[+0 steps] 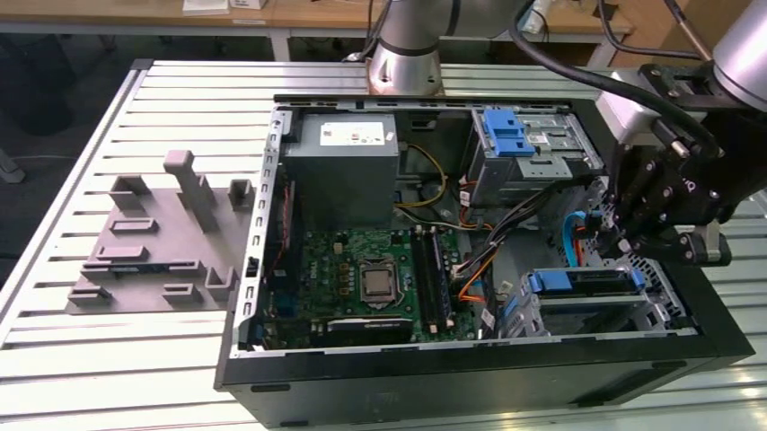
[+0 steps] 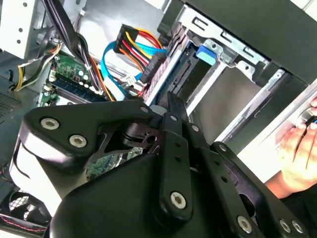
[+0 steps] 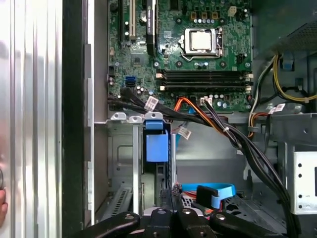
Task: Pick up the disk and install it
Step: 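Insert the first disk wire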
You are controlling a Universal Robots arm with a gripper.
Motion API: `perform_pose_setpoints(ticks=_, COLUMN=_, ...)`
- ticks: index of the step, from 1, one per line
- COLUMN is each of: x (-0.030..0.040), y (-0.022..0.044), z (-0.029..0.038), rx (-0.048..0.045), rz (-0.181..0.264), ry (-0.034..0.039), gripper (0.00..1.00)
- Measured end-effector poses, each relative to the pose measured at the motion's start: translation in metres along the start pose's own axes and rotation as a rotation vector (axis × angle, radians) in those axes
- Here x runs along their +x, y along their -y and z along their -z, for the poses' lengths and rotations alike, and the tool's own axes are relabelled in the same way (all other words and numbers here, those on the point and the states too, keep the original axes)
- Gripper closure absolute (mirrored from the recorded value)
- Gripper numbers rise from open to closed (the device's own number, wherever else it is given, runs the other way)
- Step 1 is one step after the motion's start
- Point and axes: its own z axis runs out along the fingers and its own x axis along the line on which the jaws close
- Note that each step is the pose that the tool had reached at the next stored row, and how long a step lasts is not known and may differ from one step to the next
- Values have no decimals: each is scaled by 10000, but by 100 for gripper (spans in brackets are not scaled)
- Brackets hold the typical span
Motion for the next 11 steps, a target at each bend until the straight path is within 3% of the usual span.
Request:
perform_pose_setpoints(ticks=6, x=-52, y=-1, z=14, rx=215, rz=5, ry=6, gripper=89)
perform_pose_setpoints(ticks=11, x=-81, y=1, z=50, rx=250, rz=9, ry=9, gripper=89)
